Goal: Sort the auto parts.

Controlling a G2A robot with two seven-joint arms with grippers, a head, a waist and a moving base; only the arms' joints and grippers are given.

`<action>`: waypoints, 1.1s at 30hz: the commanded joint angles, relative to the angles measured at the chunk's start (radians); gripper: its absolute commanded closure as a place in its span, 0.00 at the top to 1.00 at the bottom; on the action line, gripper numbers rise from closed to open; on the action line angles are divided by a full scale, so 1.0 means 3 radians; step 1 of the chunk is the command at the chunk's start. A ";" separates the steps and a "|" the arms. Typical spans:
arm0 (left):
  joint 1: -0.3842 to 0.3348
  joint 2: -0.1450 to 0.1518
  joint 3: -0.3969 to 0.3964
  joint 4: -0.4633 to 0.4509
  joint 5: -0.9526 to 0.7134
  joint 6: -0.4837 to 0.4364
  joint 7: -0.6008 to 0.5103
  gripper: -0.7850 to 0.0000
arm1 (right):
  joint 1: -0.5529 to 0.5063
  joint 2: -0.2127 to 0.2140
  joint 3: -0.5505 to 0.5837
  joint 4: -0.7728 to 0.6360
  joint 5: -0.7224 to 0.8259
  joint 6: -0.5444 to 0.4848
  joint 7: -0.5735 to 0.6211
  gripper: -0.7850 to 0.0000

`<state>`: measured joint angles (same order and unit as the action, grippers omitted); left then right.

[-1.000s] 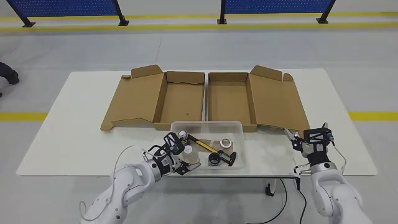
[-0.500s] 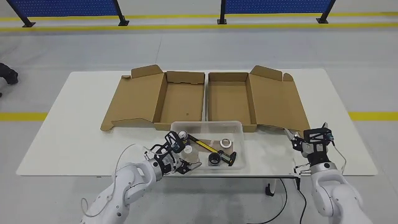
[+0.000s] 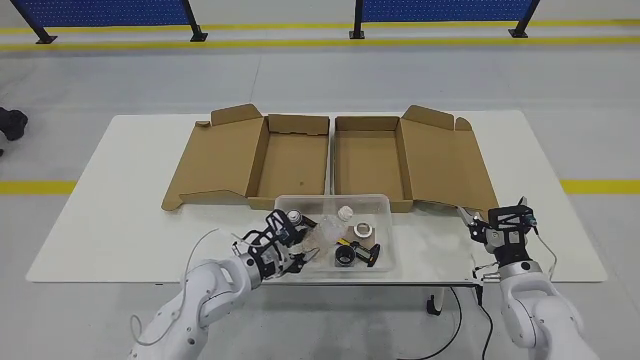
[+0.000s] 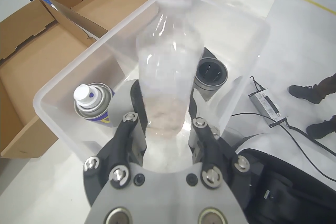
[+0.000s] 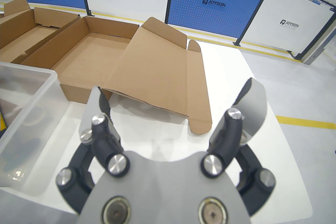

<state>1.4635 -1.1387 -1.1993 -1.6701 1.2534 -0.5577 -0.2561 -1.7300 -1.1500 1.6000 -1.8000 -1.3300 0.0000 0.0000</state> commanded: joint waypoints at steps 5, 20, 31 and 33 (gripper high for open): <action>-0.0063 -0.0005 0.0056 0.0032 0.0019 0.0007 0.0029 0.37 | 0.0000 0.0000 0.0000 0.0000 0.0000 0.0000 0.0000 1.00; -0.0632 -0.0103 0.0429 -0.0023 0.0126 0.0341 -0.0349 1.00 | 0.0000 0.0000 0.0000 0.0000 0.0000 0.0000 0.0000 1.00; -0.0728 -0.0144 0.0508 -0.0003 -0.0050 0.0490 -0.0391 1.00 | 0.0000 0.0000 0.0000 0.0000 0.0000 0.0000 0.0000 1.00; -0.0728 -0.0144 0.0508 -0.0003 -0.0050 0.0490 -0.0391 1.00 | 0.0000 0.0000 0.0000 0.0000 0.0000 0.0000 0.0000 1.00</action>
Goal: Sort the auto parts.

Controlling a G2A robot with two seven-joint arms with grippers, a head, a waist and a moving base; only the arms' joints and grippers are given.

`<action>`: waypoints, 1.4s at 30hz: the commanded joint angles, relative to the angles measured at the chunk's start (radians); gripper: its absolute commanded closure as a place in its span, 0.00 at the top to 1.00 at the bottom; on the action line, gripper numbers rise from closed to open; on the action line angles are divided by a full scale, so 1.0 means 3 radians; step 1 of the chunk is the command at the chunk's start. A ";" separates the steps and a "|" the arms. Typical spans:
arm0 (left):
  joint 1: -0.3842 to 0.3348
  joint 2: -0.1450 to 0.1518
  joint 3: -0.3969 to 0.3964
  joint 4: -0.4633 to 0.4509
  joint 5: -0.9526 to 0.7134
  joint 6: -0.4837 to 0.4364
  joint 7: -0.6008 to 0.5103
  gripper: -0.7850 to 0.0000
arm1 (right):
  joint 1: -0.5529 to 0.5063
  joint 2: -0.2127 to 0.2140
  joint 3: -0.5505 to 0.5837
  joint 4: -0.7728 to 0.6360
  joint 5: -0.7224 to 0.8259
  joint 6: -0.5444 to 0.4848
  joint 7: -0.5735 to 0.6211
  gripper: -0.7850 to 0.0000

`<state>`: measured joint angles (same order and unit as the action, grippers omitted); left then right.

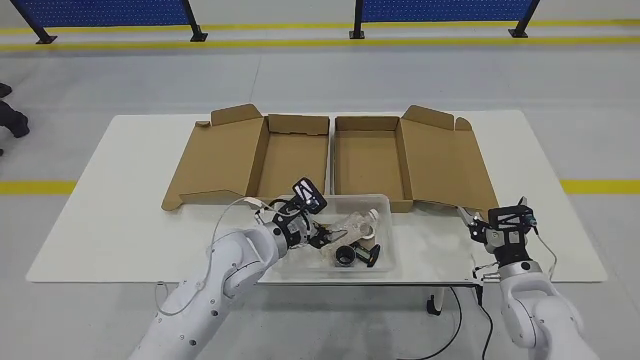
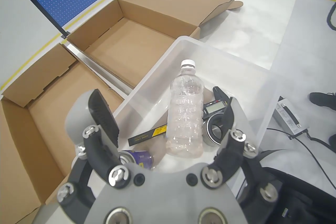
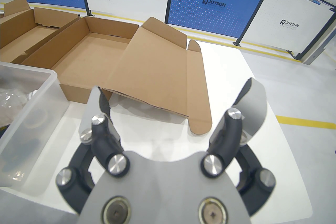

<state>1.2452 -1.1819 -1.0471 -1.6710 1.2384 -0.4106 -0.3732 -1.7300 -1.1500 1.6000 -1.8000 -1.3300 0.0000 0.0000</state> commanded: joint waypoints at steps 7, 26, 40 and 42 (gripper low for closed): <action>0.0000 0.0000 0.0000 0.0000 0.0000 0.0000 0.0000 1.00 | 0.0000 0.0000 0.0000 0.0000 0.0000 0.0000 0.0000 1.00; -0.0920 -0.0272 0.0763 0.0344 -0.0655 0.0337 -0.1638 1.00 | 0.0000 0.0000 0.0000 0.0000 0.0000 0.0000 0.0000 1.00; -0.1104 -0.0364 0.0970 0.0563 -0.0732 0.0486 -0.1871 1.00 | 0.0000 0.0000 0.0000 0.0000 0.0000 0.0000 0.0000 1.00; -0.1104 -0.0364 0.0970 0.0563 -0.0732 0.0486 -0.1871 1.00 | 0.0000 0.0000 0.0000 0.0000 0.0000 0.0000 0.0000 1.00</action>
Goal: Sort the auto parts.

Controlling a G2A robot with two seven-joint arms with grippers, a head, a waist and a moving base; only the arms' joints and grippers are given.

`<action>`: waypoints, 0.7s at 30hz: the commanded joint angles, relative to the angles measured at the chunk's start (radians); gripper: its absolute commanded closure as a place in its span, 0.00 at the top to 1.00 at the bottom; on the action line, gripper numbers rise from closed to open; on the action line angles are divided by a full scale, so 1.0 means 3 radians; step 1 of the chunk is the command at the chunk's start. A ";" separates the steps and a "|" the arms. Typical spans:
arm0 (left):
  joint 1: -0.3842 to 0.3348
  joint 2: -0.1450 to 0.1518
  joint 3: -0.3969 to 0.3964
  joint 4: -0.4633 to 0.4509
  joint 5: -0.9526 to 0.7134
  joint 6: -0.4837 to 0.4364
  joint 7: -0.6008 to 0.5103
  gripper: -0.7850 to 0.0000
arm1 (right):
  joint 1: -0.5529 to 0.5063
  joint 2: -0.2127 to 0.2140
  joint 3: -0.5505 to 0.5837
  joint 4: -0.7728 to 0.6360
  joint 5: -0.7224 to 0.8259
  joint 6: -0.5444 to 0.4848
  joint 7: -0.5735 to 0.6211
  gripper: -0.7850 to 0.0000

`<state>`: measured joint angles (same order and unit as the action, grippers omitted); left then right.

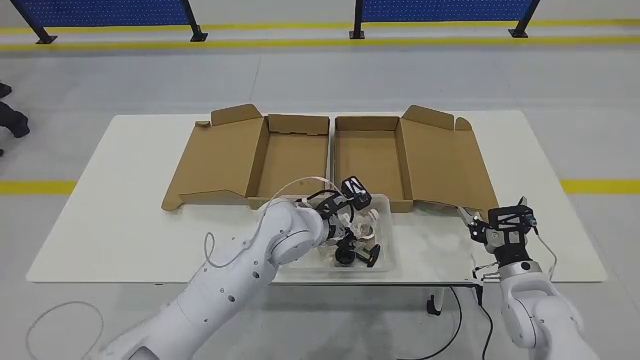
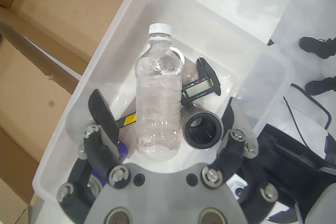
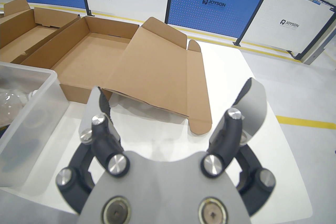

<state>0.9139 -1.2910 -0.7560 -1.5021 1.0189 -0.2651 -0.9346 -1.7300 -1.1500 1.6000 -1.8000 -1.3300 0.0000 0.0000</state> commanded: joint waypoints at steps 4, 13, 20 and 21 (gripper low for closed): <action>0.0024 -0.0008 0.0027 -0.0002 0.0111 0.0063 0.0072 1.00 | 0.0000 0.0000 0.0000 0.0000 0.0000 0.0000 0.0000 1.00; -0.0150 -0.0119 0.0167 0.0154 0.0032 0.0323 -0.0067 1.00 | 0.0000 0.0000 0.0000 0.0000 0.0000 0.0000 0.0000 1.00; -0.0209 -0.0179 0.0243 0.0329 -0.0059 0.0345 -0.0178 0.86 | 0.0000 0.0000 0.0000 0.0000 0.0000 0.0000 0.0000 1.00; -0.0214 -0.0185 0.0248 0.0346 -0.0066 0.0349 -0.0191 0.84 | 0.0000 0.0000 0.0000 0.0000 0.0000 0.0000 0.0000 1.00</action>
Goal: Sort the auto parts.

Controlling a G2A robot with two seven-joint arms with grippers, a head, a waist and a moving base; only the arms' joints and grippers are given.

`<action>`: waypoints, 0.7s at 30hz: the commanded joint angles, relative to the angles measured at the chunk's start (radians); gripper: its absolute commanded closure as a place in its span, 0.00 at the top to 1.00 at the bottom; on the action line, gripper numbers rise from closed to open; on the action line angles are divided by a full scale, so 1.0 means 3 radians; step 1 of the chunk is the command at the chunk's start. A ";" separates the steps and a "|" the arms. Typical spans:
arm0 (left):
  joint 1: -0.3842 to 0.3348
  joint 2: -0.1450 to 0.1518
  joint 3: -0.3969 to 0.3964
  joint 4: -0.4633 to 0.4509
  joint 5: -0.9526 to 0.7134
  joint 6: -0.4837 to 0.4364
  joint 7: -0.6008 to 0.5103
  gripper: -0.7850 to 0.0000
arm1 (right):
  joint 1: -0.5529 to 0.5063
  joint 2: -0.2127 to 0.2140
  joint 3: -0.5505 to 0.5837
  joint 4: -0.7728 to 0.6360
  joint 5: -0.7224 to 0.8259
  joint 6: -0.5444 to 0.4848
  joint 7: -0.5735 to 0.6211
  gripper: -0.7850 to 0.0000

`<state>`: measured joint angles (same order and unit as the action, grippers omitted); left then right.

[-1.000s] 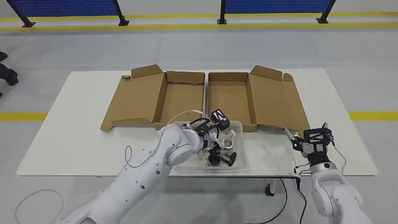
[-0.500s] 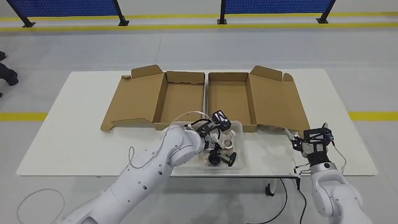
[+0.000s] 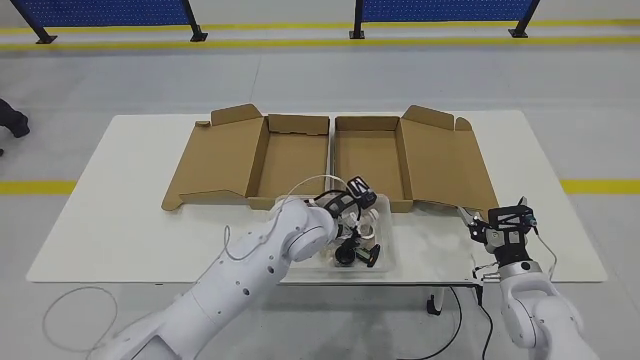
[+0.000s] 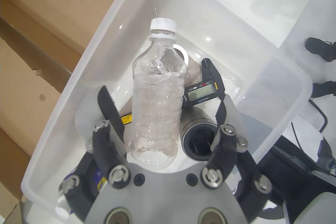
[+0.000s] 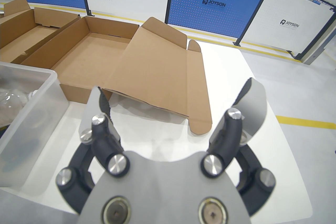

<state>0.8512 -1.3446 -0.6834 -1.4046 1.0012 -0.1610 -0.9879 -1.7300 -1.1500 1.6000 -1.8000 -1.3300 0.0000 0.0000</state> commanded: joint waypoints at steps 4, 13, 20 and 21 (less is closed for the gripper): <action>-0.0019 -0.0029 0.0020 0.0090 -0.0033 0.0013 -0.0025 0.83 | 0.0000 0.0000 0.0000 0.0000 0.0000 0.0000 0.0000 1.00; -0.0088 -0.0096 0.0094 0.0257 -0.0089 -0.0005 -0.0078 0.76 | 0.0000 0.0000 0.0000 0.0000 0.0000 0.0000 0.0000 1.00; -0.0141 -0.0144 0.0140 0.0369 -0.0110 -0.0018 -0.0101 0.73 | 0.0000 0.0000 0.0000 0.0000 0.0000 0.0000 0.0000 1.00; -0.0146 -0.0150 0.0145 0.0387 -0.0111 -0.0020 -0.0107 0.73 | 0.0000 0.0000 0.0000 0.0000 0.0000 0.0000 0.0000 1.00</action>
<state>0.8090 -1.3878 -0.6415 -1.2944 0.9684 -0.1662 -1.0190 -1.7300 -1.1500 1.6000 -1.8000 -1.3300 0.0000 0.0000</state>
